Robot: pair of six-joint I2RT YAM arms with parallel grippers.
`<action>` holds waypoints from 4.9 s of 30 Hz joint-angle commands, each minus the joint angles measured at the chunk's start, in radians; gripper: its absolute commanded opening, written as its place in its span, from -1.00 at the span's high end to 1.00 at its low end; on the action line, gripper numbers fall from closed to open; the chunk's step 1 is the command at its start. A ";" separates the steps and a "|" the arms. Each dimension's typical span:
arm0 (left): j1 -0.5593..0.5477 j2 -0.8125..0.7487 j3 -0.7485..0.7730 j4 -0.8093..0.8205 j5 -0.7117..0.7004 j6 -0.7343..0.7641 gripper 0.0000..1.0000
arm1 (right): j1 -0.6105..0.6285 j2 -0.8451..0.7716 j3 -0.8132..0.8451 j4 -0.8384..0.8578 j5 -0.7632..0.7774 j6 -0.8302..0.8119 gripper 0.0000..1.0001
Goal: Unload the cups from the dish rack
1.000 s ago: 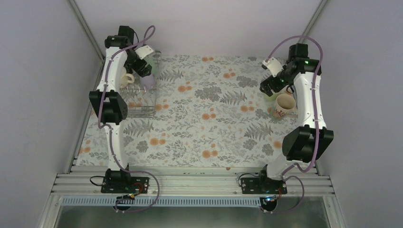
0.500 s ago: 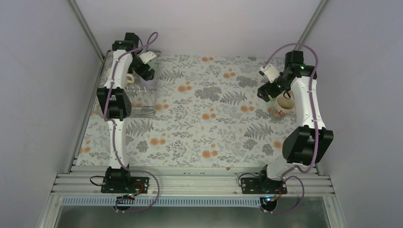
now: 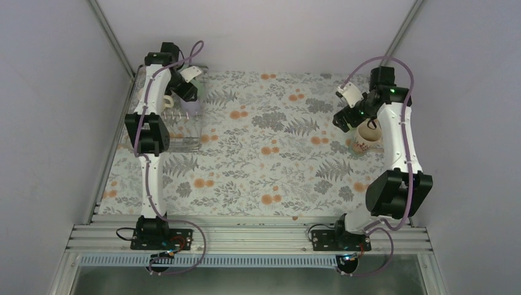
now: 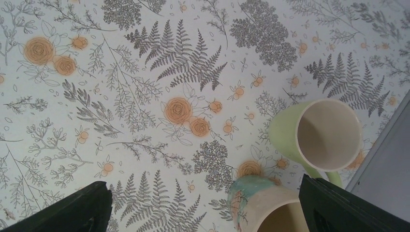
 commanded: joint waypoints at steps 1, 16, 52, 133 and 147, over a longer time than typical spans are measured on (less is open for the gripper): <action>0.001 -0.011 0.014 -0.015 0.025 -0.006 -0.20 | 0.006 -0.041 0.024 -0.005 -0.033 0.005 -1.00; -0.069 -0.284 0.024 -0.013 0.014 -0.041 -0.20 | 0.049 0.023 0.267 -0.133 -0.386 0.030 -1.00; -0.652 -0.310 0.223 0.111 0.045 -0.159 -0.33 | 0.095 0.382 0.271 0.199 -1.489 0.461 -1.00; -0.717 -0.342 0.210 0.094 0.014 -0.107 -1.00 | 0.144 -0.012 -0.051 0.962 -1.512 1.250 0.94; -0.534 -0.759 -0.110 0.287 -0.201 -0.087 -1.00 | 0.015 0.254 -0.063 1.909 -1.517 1.929 0.94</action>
